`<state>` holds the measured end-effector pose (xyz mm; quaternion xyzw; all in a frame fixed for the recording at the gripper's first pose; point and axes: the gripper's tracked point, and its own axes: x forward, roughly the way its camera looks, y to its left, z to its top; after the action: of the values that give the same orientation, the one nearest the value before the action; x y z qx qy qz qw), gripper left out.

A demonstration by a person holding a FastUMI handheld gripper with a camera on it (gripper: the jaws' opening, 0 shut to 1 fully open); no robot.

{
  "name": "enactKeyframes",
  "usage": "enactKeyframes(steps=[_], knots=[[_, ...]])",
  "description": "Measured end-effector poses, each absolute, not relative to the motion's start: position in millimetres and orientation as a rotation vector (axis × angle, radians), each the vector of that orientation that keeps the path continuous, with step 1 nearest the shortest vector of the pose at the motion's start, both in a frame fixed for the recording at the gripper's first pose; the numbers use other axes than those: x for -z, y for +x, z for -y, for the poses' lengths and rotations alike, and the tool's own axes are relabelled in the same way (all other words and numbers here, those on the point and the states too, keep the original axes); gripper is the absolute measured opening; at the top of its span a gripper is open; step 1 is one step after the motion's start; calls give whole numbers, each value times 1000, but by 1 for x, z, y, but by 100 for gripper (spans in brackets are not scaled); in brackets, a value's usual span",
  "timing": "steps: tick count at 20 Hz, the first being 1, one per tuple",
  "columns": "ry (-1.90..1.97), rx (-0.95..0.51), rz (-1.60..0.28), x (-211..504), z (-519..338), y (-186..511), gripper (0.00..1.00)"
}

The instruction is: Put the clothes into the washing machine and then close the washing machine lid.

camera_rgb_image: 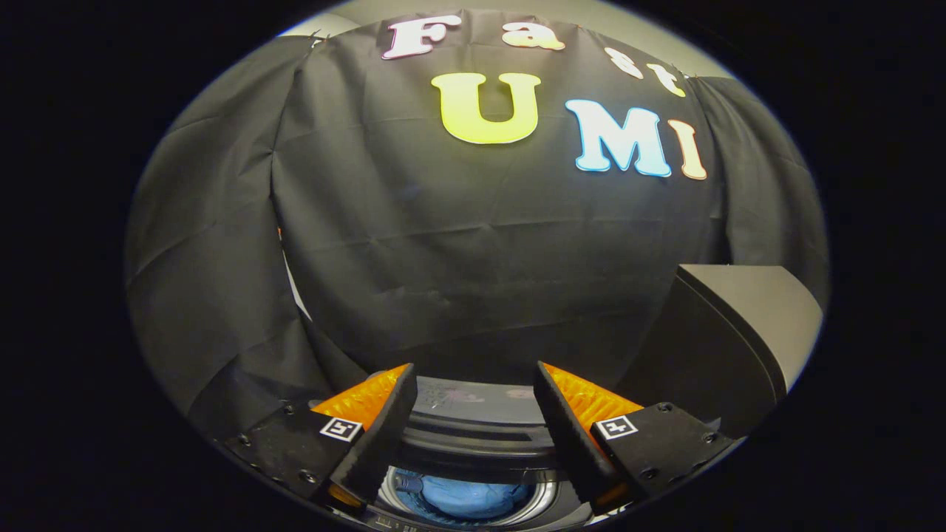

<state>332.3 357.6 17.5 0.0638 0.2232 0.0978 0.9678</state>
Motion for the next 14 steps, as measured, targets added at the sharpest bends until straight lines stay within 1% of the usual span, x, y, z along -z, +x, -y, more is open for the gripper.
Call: enactKeyframes(steps=[7,14], knots=[[145,-220,-482,9,-376,265,99],[152,-248,-405,-17,-380,235,99]])
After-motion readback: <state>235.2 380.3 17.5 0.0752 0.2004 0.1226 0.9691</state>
